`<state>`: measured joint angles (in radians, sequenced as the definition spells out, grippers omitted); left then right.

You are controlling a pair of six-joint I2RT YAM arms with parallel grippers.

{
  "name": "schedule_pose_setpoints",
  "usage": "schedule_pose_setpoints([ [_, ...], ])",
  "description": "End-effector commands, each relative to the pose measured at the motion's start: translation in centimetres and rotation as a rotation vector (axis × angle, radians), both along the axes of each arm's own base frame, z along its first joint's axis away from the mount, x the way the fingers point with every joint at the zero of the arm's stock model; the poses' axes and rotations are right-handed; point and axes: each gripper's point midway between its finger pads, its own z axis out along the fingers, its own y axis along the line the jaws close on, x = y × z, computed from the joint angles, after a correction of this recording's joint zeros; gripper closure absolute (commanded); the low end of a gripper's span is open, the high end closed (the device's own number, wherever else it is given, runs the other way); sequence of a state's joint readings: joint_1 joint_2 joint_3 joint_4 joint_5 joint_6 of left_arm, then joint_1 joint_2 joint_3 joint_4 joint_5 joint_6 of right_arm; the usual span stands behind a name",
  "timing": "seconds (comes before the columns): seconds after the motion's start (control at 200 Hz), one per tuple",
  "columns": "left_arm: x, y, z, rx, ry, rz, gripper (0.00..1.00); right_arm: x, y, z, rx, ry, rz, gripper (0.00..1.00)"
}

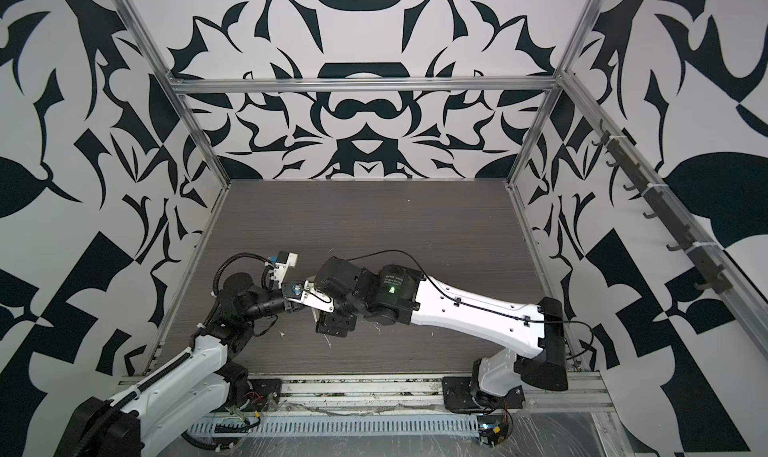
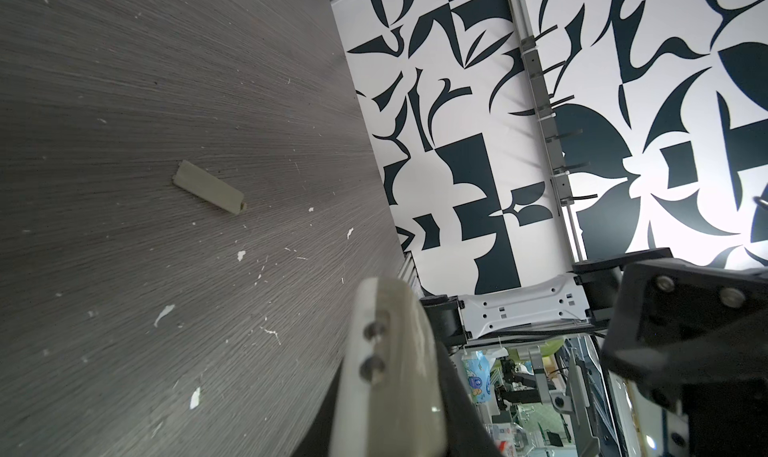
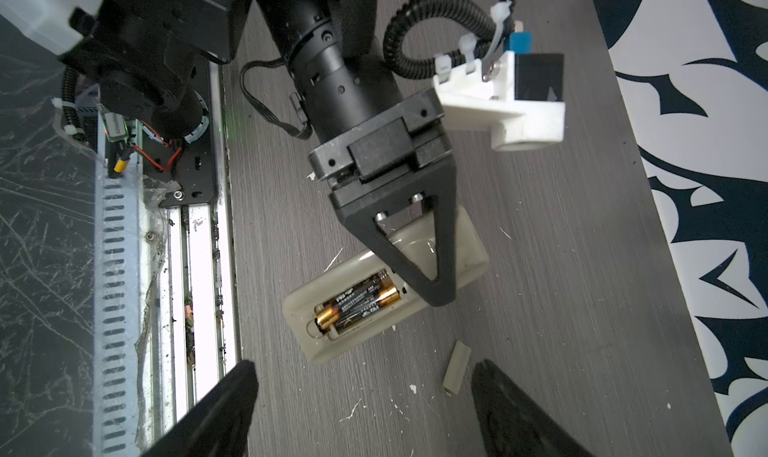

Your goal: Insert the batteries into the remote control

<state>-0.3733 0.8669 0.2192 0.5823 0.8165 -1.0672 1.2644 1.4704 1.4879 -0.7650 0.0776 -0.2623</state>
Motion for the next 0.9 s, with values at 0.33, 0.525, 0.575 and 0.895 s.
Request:
schedule_pose_setpoints([
  [0.33,-0.4,-0.4,2.9,-0.074,-0.067,-0.050,1.00,-0.3,0.6,0.1,-0.055,-0.117,0.090,0.21],
  [0.525,-0.4,-0.4,2.8,-0.074,-0.063,-0.051,1.00,-0.2,0.8,-0.5,-0.088,-0.140,0.115,0.31],
  [0.575,-0.4,-0.4,2.8,-0.074,-0.063,-0.052,1.00,-0.2,0.9,-0.8,-0.096,-0.140,0.119,0.33],
  [0.895,-0.4,-0.4,2.7,-0.075,-0.060,-0.052,1.00,-0.3,1.3,-1.5,-0.119,-0.135,0.136,0.54],
])
